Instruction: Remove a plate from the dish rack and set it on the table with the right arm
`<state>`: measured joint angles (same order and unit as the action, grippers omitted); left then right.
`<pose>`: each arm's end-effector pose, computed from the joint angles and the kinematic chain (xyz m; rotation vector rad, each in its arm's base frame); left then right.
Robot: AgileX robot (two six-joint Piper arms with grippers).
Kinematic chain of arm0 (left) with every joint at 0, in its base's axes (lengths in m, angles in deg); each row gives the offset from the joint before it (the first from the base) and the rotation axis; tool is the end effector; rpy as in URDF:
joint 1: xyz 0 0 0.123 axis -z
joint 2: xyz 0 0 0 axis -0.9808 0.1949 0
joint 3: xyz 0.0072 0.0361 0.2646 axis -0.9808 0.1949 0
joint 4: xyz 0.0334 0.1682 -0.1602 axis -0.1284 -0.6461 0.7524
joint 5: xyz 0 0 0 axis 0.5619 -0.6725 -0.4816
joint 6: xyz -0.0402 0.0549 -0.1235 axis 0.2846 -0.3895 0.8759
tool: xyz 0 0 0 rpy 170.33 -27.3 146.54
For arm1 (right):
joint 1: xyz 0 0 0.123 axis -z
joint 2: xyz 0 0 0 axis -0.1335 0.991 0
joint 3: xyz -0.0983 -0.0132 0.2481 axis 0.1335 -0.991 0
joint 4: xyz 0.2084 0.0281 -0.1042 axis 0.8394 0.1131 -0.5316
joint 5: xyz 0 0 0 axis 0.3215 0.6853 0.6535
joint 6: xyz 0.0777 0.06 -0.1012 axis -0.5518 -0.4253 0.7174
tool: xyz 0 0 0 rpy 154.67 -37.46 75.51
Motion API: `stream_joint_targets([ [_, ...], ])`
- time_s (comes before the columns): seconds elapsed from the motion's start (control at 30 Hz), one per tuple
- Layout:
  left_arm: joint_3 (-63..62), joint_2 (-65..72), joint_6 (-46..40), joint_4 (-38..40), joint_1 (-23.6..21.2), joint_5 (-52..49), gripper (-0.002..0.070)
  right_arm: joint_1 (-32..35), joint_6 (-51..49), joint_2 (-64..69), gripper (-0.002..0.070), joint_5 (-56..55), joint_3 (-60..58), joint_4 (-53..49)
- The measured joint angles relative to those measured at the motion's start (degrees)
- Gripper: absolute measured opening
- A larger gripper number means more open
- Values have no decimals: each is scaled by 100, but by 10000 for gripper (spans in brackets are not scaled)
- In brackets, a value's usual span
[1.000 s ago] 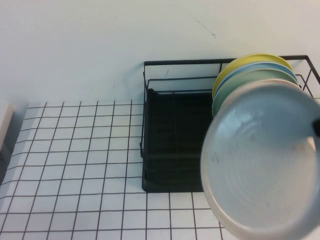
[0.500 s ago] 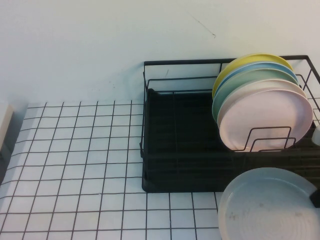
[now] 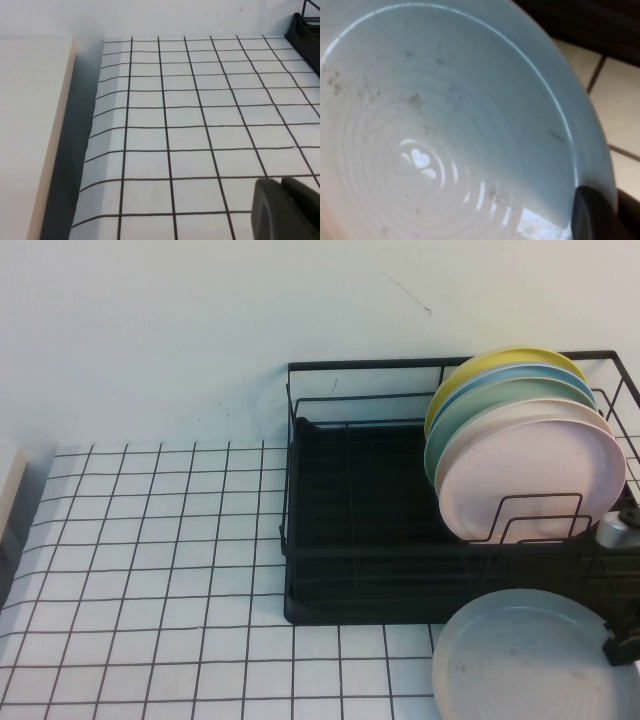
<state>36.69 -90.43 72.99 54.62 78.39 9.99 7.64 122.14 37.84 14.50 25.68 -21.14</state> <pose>0.1025 -0.0054 0.1673 -0.0539 1.8144 -0.0965 0.2766 0.0458 0.1016 -0.4949 2.8727 0.4453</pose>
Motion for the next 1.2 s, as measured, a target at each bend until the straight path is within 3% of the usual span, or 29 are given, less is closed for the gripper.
stream_joint_targets([
  [0.13,0,0,0,0,0,0,-3,0,-67,57,41,-23,36,10],
  [0.37,0,0,-22,0,0,0,-3,0,-107,79,315,-45,49,12],
  [0.53,0,0,-22,0,0,0,-3,0,-190,-308,358,-32,73,12],
  [0.7,0,0,-22,0,0,0,-3,0,-208,-1187,287,145,356,-113],
  [0.87,0,0,-22,0,0,0,-3,0,126,-2624,81,-33,753,-217],
  [0.93,0,0,-22,0,0,0,-3,0,262,-3199,34,-381,779,-221],
  [1.2,0,0,-22,0,0,0,-3,0,1027,-5159,-1,-2113,187,-258],
])
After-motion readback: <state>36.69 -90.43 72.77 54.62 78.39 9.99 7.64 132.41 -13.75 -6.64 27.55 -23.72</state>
